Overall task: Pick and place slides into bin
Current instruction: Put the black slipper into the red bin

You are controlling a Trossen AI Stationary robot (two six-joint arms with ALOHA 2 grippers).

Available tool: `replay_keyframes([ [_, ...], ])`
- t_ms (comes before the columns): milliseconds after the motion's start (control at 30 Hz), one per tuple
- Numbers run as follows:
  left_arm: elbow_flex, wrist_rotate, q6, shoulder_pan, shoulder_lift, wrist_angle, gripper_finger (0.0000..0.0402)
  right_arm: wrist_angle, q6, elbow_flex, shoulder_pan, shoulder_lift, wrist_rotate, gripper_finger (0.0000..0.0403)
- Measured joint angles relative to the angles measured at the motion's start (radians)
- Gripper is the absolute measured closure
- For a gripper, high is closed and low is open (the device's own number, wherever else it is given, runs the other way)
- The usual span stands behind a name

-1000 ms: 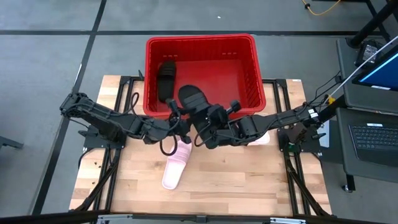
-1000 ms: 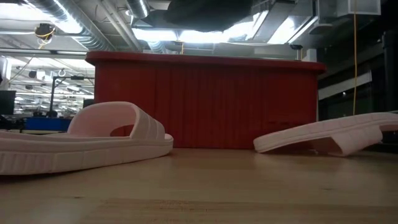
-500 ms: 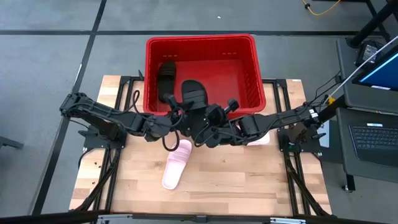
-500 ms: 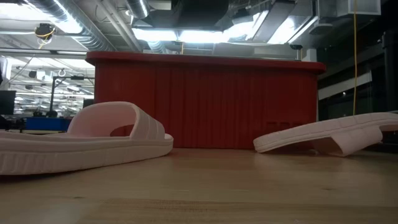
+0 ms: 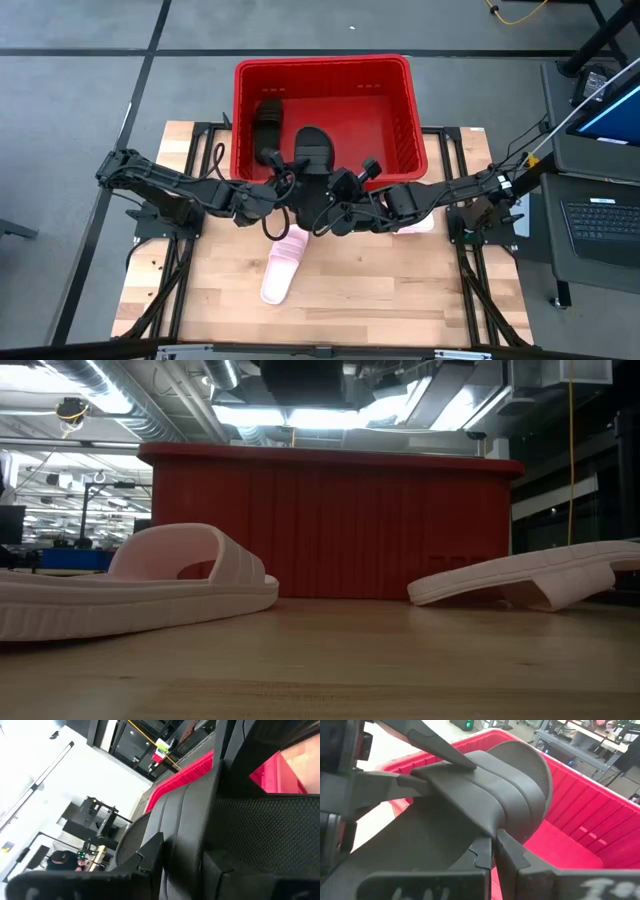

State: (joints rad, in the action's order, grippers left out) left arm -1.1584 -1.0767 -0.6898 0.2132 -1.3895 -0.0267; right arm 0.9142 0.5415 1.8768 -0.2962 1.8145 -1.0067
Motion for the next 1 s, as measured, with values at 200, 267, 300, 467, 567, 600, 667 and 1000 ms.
replay_keyframes([
  [200, 0.000, -0.010, -0.016, -0.013, -0.001, -0.001, 0.0363, -0.001, -0.032, 0.001, -0.001, 0.000, 0.015, 0.0392],
  [267, 0.001, -0.010, -0.016, -0.017, -0.001, -0.001, 0.0383, -0.002, -0.058, 0.001, -0.002, 0.000, 0.017, 0.0392],
  [300, 0.001, -0.011, -0.015, -0.017, -0.001, 0.000, 0.0389, -0.002, -0.073, 0.001, -0.002, 0.000, 0.019, 0.0392],
  [467, 0.002, -0.020, -0.031, -0.018, 0.004, 0.006, 0.0393, 0.008, -0.135, 0.015, -0.002, -0.012, 0.042, 0.0375],
  [567, 0.002, -0.065, -0.030, -0.033, 0.020, 0.013, 0.0394, 0.053, -0.134, 0.046, -0.007, -0.037, 0.106, 0.0367],
  [600, 0.002, -0.083, -0.031, -0.043, 0.027, 0.020, 0.0394, 0.066, -0.132, 0.058, -0.012, -0.045, 0.113, 0.0364],
  [667, 0.002, -0.114, -0.031, -0.065, 0.040, 0.026, 0.0394, 0.088, -0.132, 0.073, -0.023, -0.063, 0.118, 0.0360],
  [1000, 0.002, 0.140, -0.030, -0.188, 0.045, 0.036, 0.0395, 0.215, -0.235, 0.083, -0.043, -0.157, 0.101, 0.0344],
])
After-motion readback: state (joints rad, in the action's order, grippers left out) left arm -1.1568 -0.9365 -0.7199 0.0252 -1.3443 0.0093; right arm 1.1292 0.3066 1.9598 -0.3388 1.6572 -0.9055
